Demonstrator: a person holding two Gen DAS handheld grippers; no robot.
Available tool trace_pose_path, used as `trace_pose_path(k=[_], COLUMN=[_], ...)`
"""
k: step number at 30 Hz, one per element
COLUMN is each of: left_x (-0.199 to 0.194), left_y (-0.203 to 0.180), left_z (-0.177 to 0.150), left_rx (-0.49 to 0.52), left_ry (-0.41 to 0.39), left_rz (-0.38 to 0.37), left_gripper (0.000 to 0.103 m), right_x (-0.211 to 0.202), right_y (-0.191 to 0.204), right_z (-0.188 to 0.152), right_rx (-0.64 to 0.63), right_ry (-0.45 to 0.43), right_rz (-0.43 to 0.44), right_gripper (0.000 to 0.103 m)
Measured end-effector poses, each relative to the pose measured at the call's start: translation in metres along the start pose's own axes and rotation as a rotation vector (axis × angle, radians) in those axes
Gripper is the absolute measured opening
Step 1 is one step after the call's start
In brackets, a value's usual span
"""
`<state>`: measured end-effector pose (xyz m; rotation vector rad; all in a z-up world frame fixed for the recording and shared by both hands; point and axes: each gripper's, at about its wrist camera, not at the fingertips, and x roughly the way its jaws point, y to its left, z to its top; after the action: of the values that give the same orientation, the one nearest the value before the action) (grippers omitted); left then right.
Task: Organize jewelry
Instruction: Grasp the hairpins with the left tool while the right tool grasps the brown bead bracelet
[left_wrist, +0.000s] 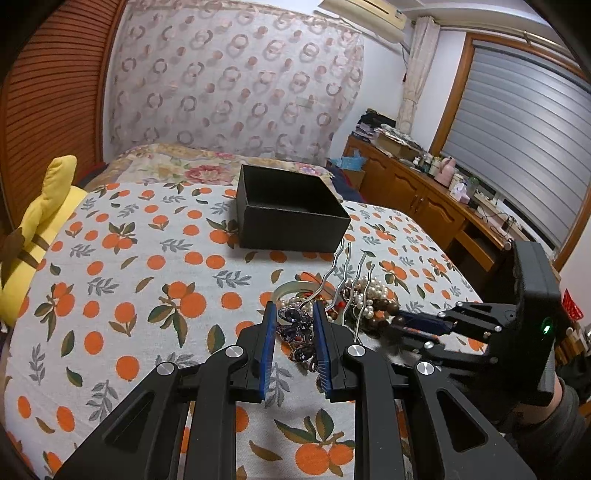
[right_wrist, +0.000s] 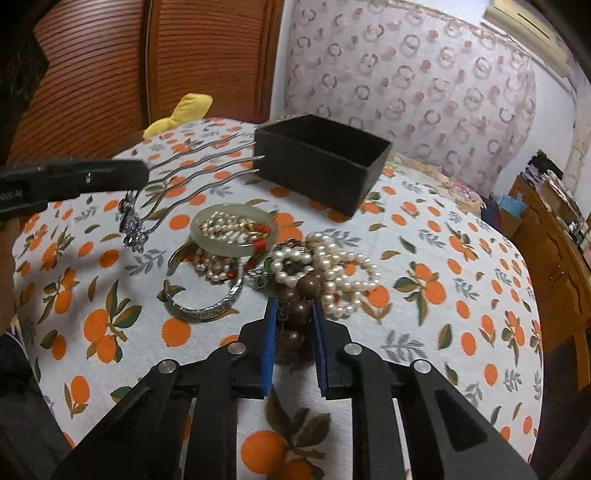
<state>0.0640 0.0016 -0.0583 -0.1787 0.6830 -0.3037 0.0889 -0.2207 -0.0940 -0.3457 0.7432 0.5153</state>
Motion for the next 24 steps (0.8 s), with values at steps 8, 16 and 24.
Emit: trace_pose_path(k=[8,16,24], left_x=[-0.002,-0.005,-0.008], left_y=[0.003,0.006,0.006], left_z=[-0.001,0.003,0.01], left_rx=[-0.004,-0.008,-0.006], left_ry=[-0.009,-0.017,-0.031], left_rz=[0.002,0.003,0.009], left_gripper=[0.019,0.019,0.019], right_x=[-0.037,-0.066,-0.087], right_y=[-0.015,-0.02,-0.03], right_z=[0.016,0.039,0.056], right_rx=[0.022,0.012,0.0], right_ry=[-0.101,-0.183,-0.237], right_rz=[0.014,0.031,0.008], right_gripper=[0.02,0.02,0.02])
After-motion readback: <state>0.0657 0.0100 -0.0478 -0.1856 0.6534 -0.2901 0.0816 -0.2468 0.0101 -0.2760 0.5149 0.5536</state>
